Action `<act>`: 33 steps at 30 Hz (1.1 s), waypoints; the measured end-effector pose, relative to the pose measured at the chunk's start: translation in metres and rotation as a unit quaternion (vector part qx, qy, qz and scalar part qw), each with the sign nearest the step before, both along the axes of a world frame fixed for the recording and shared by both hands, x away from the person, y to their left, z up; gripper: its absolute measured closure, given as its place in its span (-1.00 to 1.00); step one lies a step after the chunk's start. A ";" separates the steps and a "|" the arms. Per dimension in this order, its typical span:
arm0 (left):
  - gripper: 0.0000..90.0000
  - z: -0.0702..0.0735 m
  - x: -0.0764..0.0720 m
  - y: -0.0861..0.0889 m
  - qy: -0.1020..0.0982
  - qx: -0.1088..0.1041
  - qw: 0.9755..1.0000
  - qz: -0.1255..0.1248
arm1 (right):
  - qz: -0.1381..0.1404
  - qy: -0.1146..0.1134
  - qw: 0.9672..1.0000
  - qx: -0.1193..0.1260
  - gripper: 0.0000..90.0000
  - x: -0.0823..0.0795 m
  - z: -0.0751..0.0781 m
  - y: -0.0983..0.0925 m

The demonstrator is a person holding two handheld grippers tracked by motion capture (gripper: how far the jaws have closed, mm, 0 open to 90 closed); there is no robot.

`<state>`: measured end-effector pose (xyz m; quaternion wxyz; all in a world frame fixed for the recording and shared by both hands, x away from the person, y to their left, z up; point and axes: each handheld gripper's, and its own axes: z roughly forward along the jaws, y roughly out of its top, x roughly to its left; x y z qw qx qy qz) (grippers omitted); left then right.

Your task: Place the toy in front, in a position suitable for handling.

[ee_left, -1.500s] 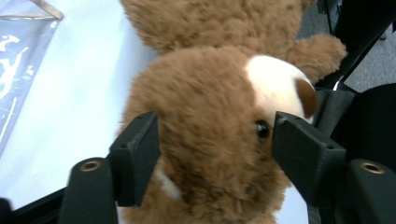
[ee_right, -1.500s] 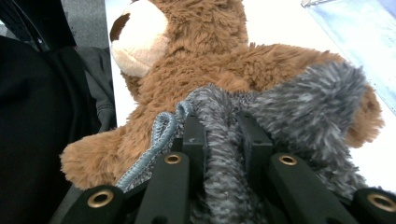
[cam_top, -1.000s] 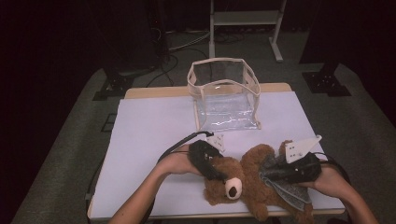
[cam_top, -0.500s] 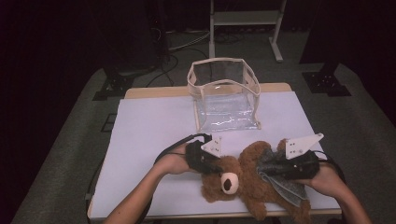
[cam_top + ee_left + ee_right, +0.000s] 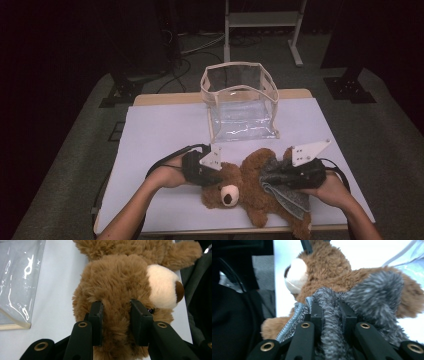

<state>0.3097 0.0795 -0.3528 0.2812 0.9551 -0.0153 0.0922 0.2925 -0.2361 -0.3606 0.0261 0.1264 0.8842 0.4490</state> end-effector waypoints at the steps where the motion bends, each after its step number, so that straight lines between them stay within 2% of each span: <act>1: 0.45 0.001 -0.003 0.000 -0.003 0.002 1.000 -0.004 | 0.001 -0.002 1.000 0.000 0.70 0.000 0.004 -0.002; 3: 0.44 0.001 -0.007 0.001 -0.002 0.002 1.000 -0.008 | 0.000 -0.014 1.000 -0.010 0.70 0.001 0.014 -0.005; 5: 0.43 0.000 -0.010 0.003 0.003 -0.006 1.000 -0.007 | -0.005 -0.021 1.000 -0.008 0.70 0.004 0.022 -0.008; 7: 0.42 -0.002 -0.011 0.007 0.013 -0.020 1.000 -0.002 | -0.006 -0.017 1.000 -0.008 0.70 0.010 0.027 -0.009; 9: 0.40 -0.004 -0.012 0.009 0.021 -0.031 0.999 0.002 | 0.000 -0.009 1.000 -0.028 0.70 0.015 0.021 -0.004; 11: 0.36 -0.004 -0.010 0.011 0.030 -0.039 0.999 0.005 | 0.009 0.007 0.998 -0.058 0.70 0.018 0.005 0.004; 12: 0.33 -0.004 -0.009 0.011 0.036 -0.039 0.999 0.007 | 0.011 0.014 0.998 -0.058 0.71 0.017 0.000 0.006; 15: 0.12 0.000 -0.006 0.010 0.055 -0.041 0.997 0.021 | 0.016 0.013 0.998 -0.060 0.72 0.011 -0.003 0.006; 17: -0.16 0.002 -0.003 0.005 0.074 -0.039 0.996 0.031 | 0.021 0.016 0.997 -0.067 0.72 0.005 -0.005 0.006; 19: -0.32 0.003 -0.002 0.000 0.085 -0.037 0.995 0.034 | 0.024 0.013 0.997 -0.068 0.72 -0.002 -0.007 0.006; 25: -0.47 0.000 -0.001 -0.013 0.101 -0.019 0.994 0.026 | 0.027 0.006 0.998 -0.056 0.72 -0.015 -0.012 0.002; 26: -0.48 -0.001 0.000 -0.015 0.107 -0.018 0.994 0.028 | 0.027 0.010 0.998 -0.052 0.72 -0.016 -0.012 0.001; 28: -0.45 -0.006 0.006 -0.019 0.133 -0.020 0.990 0.048 | 0.026 0.012 0.999 -0.045 0.72 -0.015 -0.014 -0.001; 29: -0.36 -0.007 0.009 -0.020 0.143 -0.018 0.988 0.053 | 0.026 0.013 0.999 -0.044 0.72 -0.014 -0.014 -0.001; 30: -0.24 -0.008 0.010 -0.020 0.142 -0.020 0.988 0.052 | 0.025 0.013 0.999 -0.044 0.72 -0.013 -0.015 -0.001; 33: 0.15 -0.007 0.009 -0.020 0.117 -0.018 0.992 0.042 | 0.021 0.011 0.999 -0.041 0.72 -0.012 -0.014 -0.001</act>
